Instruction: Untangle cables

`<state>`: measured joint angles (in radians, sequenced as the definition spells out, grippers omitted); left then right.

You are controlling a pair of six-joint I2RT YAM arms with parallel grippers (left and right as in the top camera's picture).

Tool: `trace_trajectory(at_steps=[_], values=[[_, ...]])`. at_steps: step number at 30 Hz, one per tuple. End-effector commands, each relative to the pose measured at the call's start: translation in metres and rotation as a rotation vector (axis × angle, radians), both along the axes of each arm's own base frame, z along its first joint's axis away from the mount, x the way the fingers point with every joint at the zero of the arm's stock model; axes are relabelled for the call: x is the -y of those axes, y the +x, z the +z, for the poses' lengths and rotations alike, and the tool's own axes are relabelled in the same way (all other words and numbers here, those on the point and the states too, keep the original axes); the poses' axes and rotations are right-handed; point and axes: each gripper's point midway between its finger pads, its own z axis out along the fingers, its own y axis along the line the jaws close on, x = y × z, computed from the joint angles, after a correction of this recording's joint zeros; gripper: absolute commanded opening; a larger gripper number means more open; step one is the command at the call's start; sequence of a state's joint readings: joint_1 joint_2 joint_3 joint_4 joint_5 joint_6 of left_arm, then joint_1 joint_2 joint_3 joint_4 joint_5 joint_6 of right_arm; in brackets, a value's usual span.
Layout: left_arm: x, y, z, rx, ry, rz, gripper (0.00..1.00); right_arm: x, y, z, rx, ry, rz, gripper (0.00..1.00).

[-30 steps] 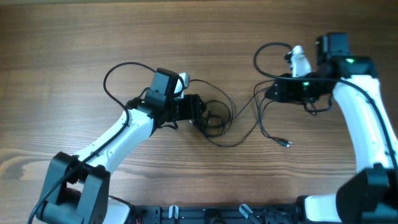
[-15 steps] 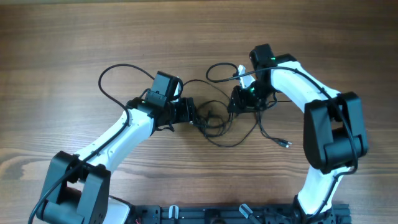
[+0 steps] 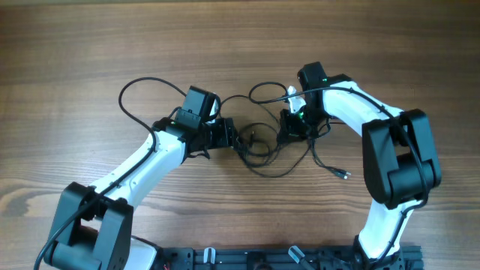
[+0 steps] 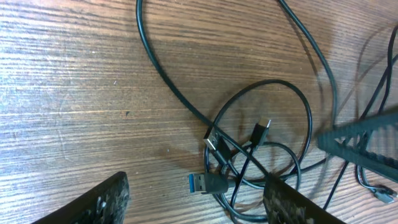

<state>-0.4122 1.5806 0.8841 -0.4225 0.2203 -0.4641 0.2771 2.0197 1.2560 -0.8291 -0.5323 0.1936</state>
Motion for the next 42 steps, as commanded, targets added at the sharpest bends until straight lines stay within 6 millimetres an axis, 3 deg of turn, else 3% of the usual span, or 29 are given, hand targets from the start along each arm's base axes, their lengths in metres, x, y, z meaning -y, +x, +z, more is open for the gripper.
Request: trace_trajectory(at_steps=[1, 3, 5, 8, 9, 10, 12, 16, 19, 21, 23, 25, 29, 32, 34, 37, 38, 41, 42], values=[[-0.003, -0.001, -0.004, -0.009, 0.026, -0.009, 0.71, -0.019, 0.036, 0.084, 0.187, 0.103, 0.084, 0.04], [-0.003, -0.002, -0.005, -0.011, 0.027, -0.009, 0.71, -0.025, 0.053, 0.172, 0.368, 0.146, 0.108, 0.04], [-0.003, -0.002, -0.004, -0.01, 0.026, -0.009, 0.71, -0.027, 0.058, 0.233, 0.513, 0.187, 0.078, 0.04], [-0.003, -0.001, -0.004, -0.009, 0.026, -0.009, 0.72, -0.024, 0.051, 0.277, 0.585, 0.231, -0.007, 0.04], [-0.001, -0.001, -0.004, -0.009, 0.019, -0.012, 0.64, -0.024, 0.048, 0.281, 0.585, 0.235, -0.018, 0.04], [0.001, -0.001, -0.002, -0.005, 0.005, -0.018, 0.48, -0.028, 0.045, 0.285, 0.581, 0.268, -0.006, 0.04], [0.004, 0.006, 0.002, 0.025, -0.011, -0.017, 0.43, -0.033, 0.043, 0.289, 0.578, 0.308, 0.009, 0.04], [0.03, 0.02, 0.026, 0.089, -0.2, -0.078, 0.55, -0.049, 0.036, 0.307, 0.624, 0.436, 0.106, 0.04], [0.062, 0.02, 0.062, 0.142, -0.43, -0.209, 0.79, -0.043, 0.044, 0.303, 0.661, 0.381, 0.098, 0.04], [0.078, 0.014, 0.082, 0.172, -0.541, -0.303, 0.86, -0.043, 0.047, 0.304, 0.677, 0.375, 0.095, 0.04], [0.079, 0.009, 0.079, 0.176, -0.526, -0.342, 0.76, -0.041, 0.056, 0.306, 0.688, 0.359, 0.047, 0.04], [0.078, 0.002, 0.072, 0.13, -0.516, -0.334, 0.73, -0.032, 0.069, 0.303, 0.705, 0.294, -0.03, 0.04], [0.081, -0.004, 0.069, 0.105, -0.513, -0.342, 0.65, -0.031, 0.076, 0.306, 0.71, 0.293, -0.078, 0.04], [0.096, -0.017, 0.07, 0.119, -0.507, -0.419, 0.67, -0.025, 0.083, 0.305, 0.699, 0.263, -0.147, 0.04], [0.103, -0.02, 0.068, 0.159, -0.475, -0.463, 0.76, -0.027, 0.081, 0.305, 0.693, 0.273, -0.142, 0.04], [0.102, 0.001, 0.063, 0.266, -0.352, -0.403, 0.75, -0.038, 0.07, 0.312, 0.66, 0.359, -0.097, 0.04], [0.102, 0.008, 0.064, 0.302, -0.325, -0.388, 0.73, -0.04, 0.069, 0.313, 0.655, 0.37, -0.091, 0.04], [0.109, 0.019, 0.071, 0.391, -0.288, -0.37, 0.46, -0.041, 0.068, 0.313, 0.639, 0.379, -0.1, 0.04], [0.11, 0.019, 0.072, 0.393, -0.289, -0.372, 0.33, -0.041, 0.067, 0.313, 0.638, 0.38, -0.1, 0.04]])
